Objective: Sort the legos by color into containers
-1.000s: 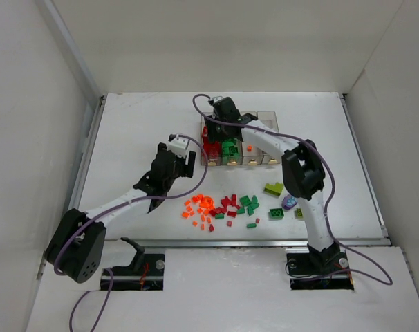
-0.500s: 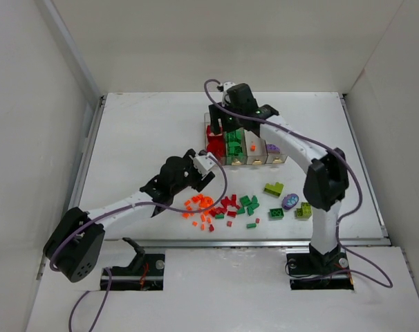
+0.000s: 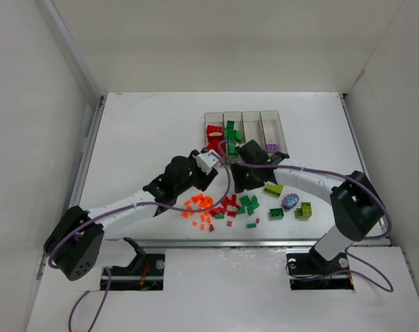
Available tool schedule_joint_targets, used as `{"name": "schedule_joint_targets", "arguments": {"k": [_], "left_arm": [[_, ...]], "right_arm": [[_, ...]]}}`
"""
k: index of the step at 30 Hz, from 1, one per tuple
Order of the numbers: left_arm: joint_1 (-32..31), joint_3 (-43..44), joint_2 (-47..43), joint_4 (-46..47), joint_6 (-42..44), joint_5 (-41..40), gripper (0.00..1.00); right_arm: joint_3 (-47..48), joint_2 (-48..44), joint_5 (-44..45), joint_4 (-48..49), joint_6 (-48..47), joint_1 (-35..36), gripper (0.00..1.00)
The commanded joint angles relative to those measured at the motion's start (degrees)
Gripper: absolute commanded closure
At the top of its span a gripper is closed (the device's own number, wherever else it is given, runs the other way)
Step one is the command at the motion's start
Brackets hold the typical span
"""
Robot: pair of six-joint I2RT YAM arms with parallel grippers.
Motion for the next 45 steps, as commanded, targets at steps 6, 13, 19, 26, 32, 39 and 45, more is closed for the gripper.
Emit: {"name": "schedule_joint_targets", "arguments": {"k": [6,13,19,26,32,39,45], "left_arm": [[-1.3,-0.7,-3.1,1.3,-3.6,-6.2,0.47],[-1.3,-1.8,-4.2,1.8,-4.1,-6.7,0.47],[-1.3,-1.8,-4.2,1.8,-4.1,-6.7,0.47],[-1.3,-2.4,-4.2,1.8,-4.6,-7.2,0.47],[-1.3,-2.4,-4.2,2.3,-4.6,-7.2,0.47],[-1.3,-2.4,-4.2,1.7,-4.6,-7.2,0.47],[-1.3,-2.4,-4.2,1.7,-4.6,-7.2,0.47]], "right_arm": [[-4.2,-1.0,3.9,3.5,6.6,5.3,0.40],[-3.2,1.2,7.0,-0.3,8.2,8.5,0.40],[-1.0,-0.1,10.1,-4.1,10.3,9.5,0.40],[1.1,-3.3,10.6,-6.6,10.3,9.5,0.37],[-0.2,0.3,10.7,-6.1,9.7,9.5,0.34],[-0.2,2.5,11.8,-5.5,9.7,9.5,0.34],[-0.2,4.7,12.3,-3.3,9.7,9.5,0.40]]}}
